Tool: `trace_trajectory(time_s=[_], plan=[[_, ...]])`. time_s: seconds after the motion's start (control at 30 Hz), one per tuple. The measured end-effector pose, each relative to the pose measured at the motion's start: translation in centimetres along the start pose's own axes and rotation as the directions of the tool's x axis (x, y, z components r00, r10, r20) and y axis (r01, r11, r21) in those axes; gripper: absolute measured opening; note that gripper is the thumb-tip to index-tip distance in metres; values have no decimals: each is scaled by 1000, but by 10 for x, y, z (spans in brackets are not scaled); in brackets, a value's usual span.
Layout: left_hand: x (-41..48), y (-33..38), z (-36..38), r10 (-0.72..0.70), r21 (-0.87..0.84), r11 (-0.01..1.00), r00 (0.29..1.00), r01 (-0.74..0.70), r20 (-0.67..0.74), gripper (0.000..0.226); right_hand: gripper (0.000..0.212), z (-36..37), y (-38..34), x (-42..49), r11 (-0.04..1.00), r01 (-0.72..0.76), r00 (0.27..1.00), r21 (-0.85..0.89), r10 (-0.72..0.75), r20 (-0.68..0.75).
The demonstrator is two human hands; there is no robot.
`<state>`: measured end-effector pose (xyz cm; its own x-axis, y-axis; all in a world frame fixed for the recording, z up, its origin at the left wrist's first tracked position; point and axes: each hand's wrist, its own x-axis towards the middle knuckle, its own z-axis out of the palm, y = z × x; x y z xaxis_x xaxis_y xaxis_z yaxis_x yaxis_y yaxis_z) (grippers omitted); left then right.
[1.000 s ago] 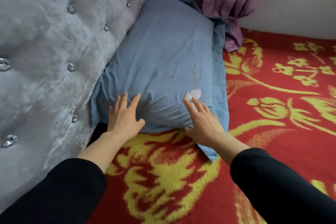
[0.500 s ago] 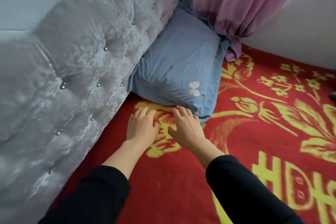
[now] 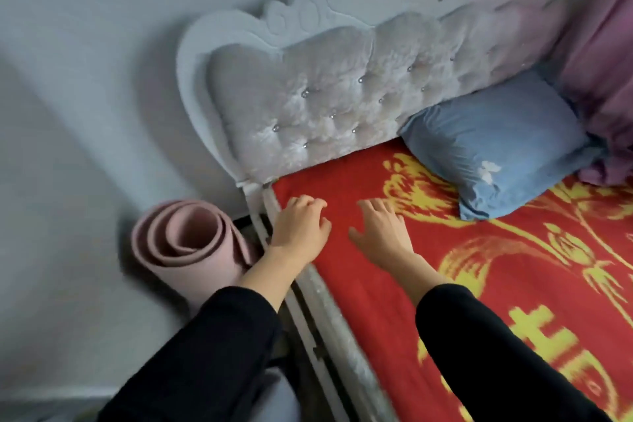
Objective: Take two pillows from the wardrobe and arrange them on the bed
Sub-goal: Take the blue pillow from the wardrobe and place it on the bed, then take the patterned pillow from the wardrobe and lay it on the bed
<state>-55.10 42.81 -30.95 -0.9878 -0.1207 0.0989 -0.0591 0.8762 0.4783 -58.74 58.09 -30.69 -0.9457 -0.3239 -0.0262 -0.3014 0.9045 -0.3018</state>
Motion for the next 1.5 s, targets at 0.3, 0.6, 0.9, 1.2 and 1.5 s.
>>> trace_trajectory(time_s=[0.3, 0.6, 0.9, 1.2, 1.5], plan=[[-236, -103, -115, -166, 51, 983, 968, 178, -189, 26, 42, 34, -193, -150, 937, 350, 921, 19, -347, 177], [-453, -271, -205, -385, 23, 917, 896, 399, -221, 30, 45, 119, -392, -286, 864, 497, 826, 79, -499, 263], [-544, -425, -247, -515, 10, 847, 827, 531, -226, 26, 50, 236, -549, -322, 842, 525, 774, 125, -534, 340], [-552, -617, -190, -512, 43, 849, 840, 527, -182, 30, 50, 412, -622, -291, 894, 432, 824, 117, -444, 352], [-514, -819, -39, -369, 34, 924, 910, 382, -187, 31, 53, 654, -610, -231, 951, 292, 909, 100, -309, 280]])
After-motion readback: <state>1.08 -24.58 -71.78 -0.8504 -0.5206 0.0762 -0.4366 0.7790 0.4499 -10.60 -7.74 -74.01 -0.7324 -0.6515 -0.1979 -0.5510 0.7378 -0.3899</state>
